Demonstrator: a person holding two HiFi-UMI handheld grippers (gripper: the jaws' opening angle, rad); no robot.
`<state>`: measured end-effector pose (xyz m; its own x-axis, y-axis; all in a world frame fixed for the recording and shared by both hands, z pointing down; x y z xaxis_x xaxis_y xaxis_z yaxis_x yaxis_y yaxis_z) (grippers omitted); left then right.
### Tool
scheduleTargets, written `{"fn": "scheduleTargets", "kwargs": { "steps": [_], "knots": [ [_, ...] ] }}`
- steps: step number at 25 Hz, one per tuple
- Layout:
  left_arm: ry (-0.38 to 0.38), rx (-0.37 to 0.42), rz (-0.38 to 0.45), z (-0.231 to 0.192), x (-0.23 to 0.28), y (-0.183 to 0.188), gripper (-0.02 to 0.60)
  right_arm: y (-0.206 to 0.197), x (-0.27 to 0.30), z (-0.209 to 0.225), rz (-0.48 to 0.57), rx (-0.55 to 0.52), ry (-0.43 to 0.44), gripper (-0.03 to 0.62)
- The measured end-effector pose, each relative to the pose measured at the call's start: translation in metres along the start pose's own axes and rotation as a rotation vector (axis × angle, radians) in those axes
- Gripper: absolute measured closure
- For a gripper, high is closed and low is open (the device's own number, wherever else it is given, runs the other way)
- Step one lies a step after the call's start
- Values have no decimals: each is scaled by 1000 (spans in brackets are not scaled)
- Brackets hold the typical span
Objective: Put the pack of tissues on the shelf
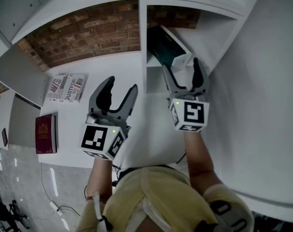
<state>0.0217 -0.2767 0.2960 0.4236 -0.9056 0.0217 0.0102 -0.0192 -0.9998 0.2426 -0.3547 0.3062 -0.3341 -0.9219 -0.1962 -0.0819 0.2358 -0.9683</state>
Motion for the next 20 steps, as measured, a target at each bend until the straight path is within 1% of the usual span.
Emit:
{"fn": "scheduleTargets", "kwargs": {
  "steps": [3,5,7,9,11,14,20],
  "knots": [
    [-14,13,9,-2,-9,5,344,8,-13,-4,-11,47,20,215],
    [-17,3,17,-8,-16,6,370,13,-20,-10,-20,77,32,215],
    [-24,-26,27,-17,-24,6,399,17,-29,-19,-38,104,48,215],
    [-39,-67,39,-24,-30,5,407,20,-37,-26,-62,134,56,217],
    [-45,-102,49,-27,-36,5,430,23,-46,-31,-75,160,55,217],
    [-48,-108,57,-30,-46,5,462,29,-58,-39,-85,172,51,218],
    [-37,-104,57,-36,-65,6,480,35,-79,-55,-105,171,59,227]
  ]
}}
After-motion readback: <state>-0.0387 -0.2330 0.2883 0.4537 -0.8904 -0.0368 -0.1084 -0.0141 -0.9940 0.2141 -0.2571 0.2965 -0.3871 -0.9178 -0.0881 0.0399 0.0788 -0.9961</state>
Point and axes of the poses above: the fingertips, and each gripper's own axes: x forward along the fingers, z to its right, y out of its top, the point moved 9 cm from there along -x, backward along the fingers, and after that the axes turned 3 degrees about -z, right-handed, at the moved point
